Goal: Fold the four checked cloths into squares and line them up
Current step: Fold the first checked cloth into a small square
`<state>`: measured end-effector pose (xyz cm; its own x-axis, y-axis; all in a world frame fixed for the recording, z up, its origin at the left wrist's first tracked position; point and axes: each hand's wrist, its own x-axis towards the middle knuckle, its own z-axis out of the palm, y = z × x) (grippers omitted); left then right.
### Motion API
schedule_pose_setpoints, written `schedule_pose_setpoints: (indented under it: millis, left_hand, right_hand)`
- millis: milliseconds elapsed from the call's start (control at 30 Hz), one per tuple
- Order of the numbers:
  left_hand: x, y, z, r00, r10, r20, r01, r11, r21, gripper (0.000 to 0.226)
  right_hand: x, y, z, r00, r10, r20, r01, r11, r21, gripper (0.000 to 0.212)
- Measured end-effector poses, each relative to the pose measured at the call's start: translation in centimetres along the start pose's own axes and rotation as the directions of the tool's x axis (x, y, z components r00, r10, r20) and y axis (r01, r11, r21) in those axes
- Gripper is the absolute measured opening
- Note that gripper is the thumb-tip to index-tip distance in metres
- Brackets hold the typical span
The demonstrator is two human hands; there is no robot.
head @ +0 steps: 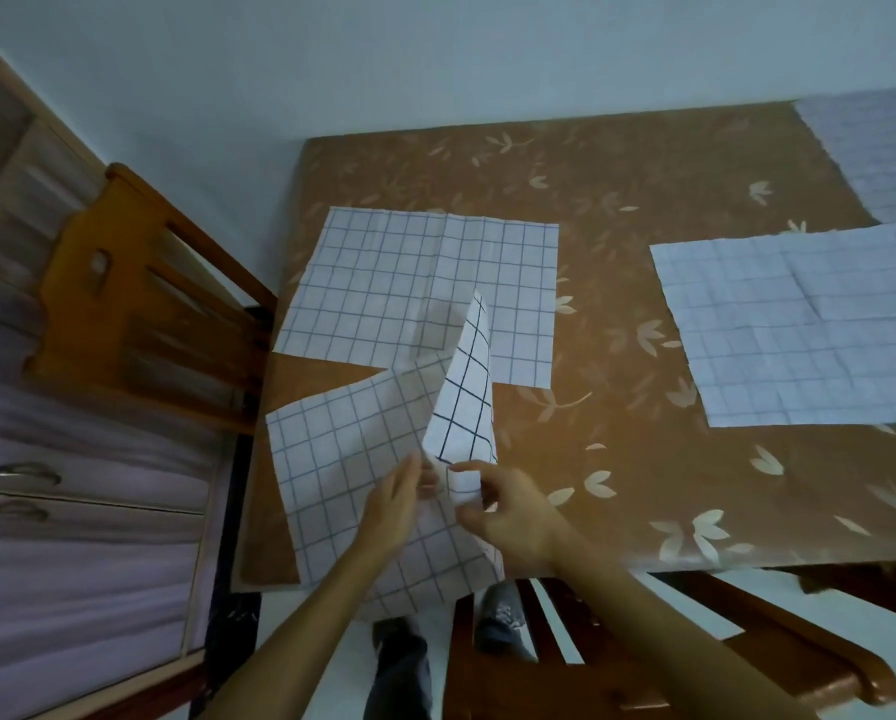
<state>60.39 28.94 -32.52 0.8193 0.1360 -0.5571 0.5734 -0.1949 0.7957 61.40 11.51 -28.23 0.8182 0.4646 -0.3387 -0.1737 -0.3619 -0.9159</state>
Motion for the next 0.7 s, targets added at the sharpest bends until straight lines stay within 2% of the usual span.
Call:
schedule_pose_setpoints:
  millis: [100, 200, 300, 367, 467, 500, 567, 633, 700]
  left_hand:
    - [-0.3, 1.1, -2.9, 0.996, -0.081, -0.027, 0.074, 0.973, -0.219, 0.049]
    - [-0.4, 0.6, -5.7, 0.993, -0.099, -0.058, 0.083, 0.968, -0.238, 0.036]
    - [0.0, -1.5, -8.5, 0.992, -0.008, -0.127, 0.004, 0.999, -0.033, 0.011]
    - [0.2, -3.3, -10.3, 0.991, 0.059, -0.118, -0.051, 0.996, 0.07, 0.006]
    - [0.0, -5.9, -12.7, 0.993, 0.016, -0.115, 0.004, 0.985, 0.175, 0.006]
    - [0.1, -6.8, -13.5, 0.992, -0.004, -0.127, 0.031, 0.975, 0.218, 0.007]
    - [0.0, -8.1, -14.7, 0.989, -0.026, -0.147, 0.058, 0.973, 0.221, 0.011]
    - [-0.1, -9.2, -15.6, 0.984, -0.049, -0.174, 0.081, 0.979, 0.186, 0.01]
    - [-0.1, -10.4, -16.5, 0.979, -0.087, -0.182, 0.118, 0.979, 0.166, 0.008]
  right_hand:
    - [0.9, -0.1, 2.6, 0.996, 0.053, 0.068, -0.036, 0.972, -0.232, 0.013]
    - [1.8, -0.2, 5.4, 0.99, 0.069, 0.126, -0.014, 0.919, -0.395, 0.012]
    - [2.4, -0.5, 8.5, 0.98, 0.074, 0.182, 0.025, 0.87, -0.492, 0.013]
    - [2.7, -0.8, 10.2, 0.971, 0.076, 0.226, 0.056, 0.849, -0.526, 0.01]
    - [3.1, -1.5, 12.1, 0.957, 0.096, 0.274, 0.055, 0.866, -0.497, 0.037]
    - [3.1, -1.6, 12.6, 0.956, 0.104, 0.275, 0.043, 0.875, -0.482, 0.04]
    - [3.5, -1.7, 13.5, 0.973, 0.069, 0.219, 0.04, 0.887, -0.46, 0.037]
    - [4.1, -0.8, 13.9, 0.996, -0.047, 0.072, 0.075, 0.88, -0.468, 0.031]
    - [5.1, 0.7, 14.1, 0.985, -0.159, -0.067, 0.092, 0.812, -0.576, 0.024]
